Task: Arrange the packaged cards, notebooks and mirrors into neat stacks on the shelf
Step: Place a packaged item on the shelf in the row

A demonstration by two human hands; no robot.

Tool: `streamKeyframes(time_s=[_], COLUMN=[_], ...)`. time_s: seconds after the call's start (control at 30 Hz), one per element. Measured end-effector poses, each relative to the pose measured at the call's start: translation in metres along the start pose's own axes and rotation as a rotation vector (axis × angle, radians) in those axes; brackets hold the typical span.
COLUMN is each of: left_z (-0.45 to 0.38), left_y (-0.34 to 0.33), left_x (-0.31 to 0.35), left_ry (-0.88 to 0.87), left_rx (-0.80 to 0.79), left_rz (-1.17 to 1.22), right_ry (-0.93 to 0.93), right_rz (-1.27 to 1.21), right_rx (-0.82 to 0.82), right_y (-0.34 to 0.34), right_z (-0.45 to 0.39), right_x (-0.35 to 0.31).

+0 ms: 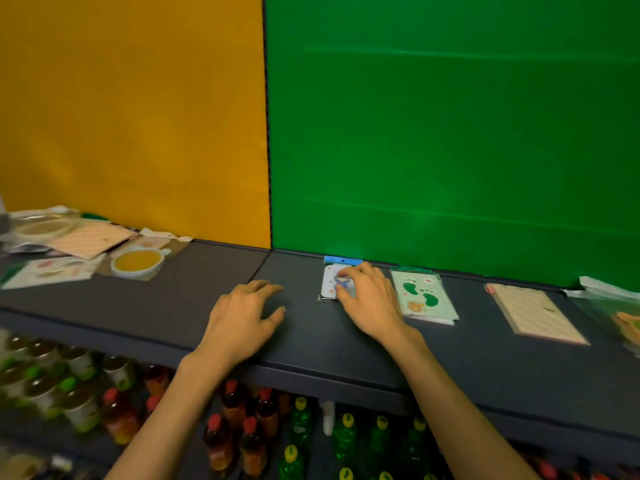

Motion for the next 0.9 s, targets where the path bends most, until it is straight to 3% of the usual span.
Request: streamKeyframes(time_s=[0.4,0.9], left_z=[0.065,0.058], left_y=[0.062,0.121], left_x=[-0.179,-0.396], left_ry=[0.32,0.456], left_rx=[0.03,0.021], left_rz=[-0.161,-0.231], right_ry=[0.351,0.423], right_rz=[-0.115,-0.094], right_rx=[-0.142,-0.136], right_y=[-0.096,-0.195], right_z=[-0.031,-0.112], right_x=[-0.202,-0.352])
Point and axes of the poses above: each hand's wrist, its own z-axis away from the middle knuckle, its own y-axis out of the back of the hand, x = y × z, the point moved 4 cm from there along -z, towards the middle knuckle, and after that the axes turned 1 degree about x, right-handed, at the moved point
